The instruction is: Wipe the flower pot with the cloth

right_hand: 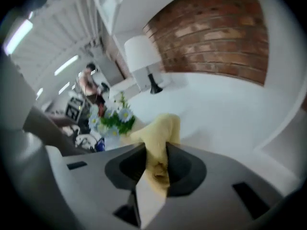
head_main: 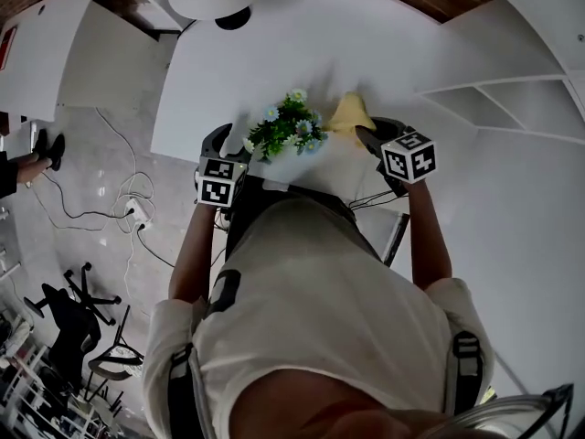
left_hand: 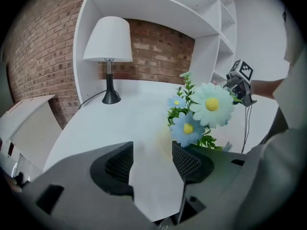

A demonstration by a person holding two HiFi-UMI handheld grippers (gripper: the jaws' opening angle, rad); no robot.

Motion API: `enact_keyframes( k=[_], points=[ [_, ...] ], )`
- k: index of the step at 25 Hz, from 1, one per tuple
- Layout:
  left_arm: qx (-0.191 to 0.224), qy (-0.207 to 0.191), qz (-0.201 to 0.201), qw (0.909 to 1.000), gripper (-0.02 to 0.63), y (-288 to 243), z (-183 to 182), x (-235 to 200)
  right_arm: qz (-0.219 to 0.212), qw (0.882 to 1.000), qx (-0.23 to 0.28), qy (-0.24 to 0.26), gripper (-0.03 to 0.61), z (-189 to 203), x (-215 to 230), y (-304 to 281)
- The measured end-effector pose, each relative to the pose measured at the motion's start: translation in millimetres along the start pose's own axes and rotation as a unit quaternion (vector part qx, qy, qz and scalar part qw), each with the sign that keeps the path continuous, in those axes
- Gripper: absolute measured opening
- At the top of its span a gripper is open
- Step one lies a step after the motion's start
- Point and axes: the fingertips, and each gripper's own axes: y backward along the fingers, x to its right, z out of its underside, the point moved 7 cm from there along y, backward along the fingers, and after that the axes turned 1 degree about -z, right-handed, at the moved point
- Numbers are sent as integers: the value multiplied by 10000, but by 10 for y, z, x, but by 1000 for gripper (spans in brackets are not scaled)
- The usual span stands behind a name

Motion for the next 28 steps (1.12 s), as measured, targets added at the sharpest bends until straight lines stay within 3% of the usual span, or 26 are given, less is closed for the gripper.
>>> enact_keyframes(
  k=[2, 4, 7, 10, 12, 14, 17, 19, 22, 23, 25, 28],
  points=[
    [-25, -47, 26, 10000, 252, -12, 27, 7, 109, 9958, -831, 357, 103, 188, -153, -206],
    [-59, -59, 59, 9999, 252, -12, 59, 36, 111, 9942, -1050, -208, 100, 422, -108, -417],
    [-113, -132, 114, 9998, 252, 18, 102, 77, 802, 9887, -573, -1131, 101, 641, 191, -392],
    [-169, -102, 110, 9997, 252, 98, 184, 19, 1633, 9805, -182, -1078, 103, 648, 376, -159],
    [-194, 22, 120, 9997, 250, 152, 257, -22, 1342, 9870, -360, -808, 129, 683, 278, -194],
    [-189, 17, 187, 9996, 250, 173, 285, -20, 1025, 9898, -474, -874, 262, 744, 172, -283],
    [-93, -108, 313, 9994, 251, 245, 254, 7, 1512, 9788, -214, -1363, 324, 818, 190, -205],
    [27, -126, 370, 9992, 250, 332, 199, -11, 1854, 9693, 95, -1614, 329, 793, 183, -32],
    [280, -254, 552, 9978, 233, 429, 38, -75, 1895, 9650, 852, -1597, 122, 595, -2, 307],
    [375, -309, 666, 9966, 213, 466, -21, -94, 1764, 9668, 1098, -1486, 11, 514, -129, 397],
    [545, -371, 921, 9936, 171, 576, -94, -140, 1394, 9705, 1417, -1365, 11, 397, -437, 466],
    [681, -456, 1293, 9882, 47, 758, -113, -206, 991, 9721, 1607, -1389, 11, 334, -902, 385]
  ],
)
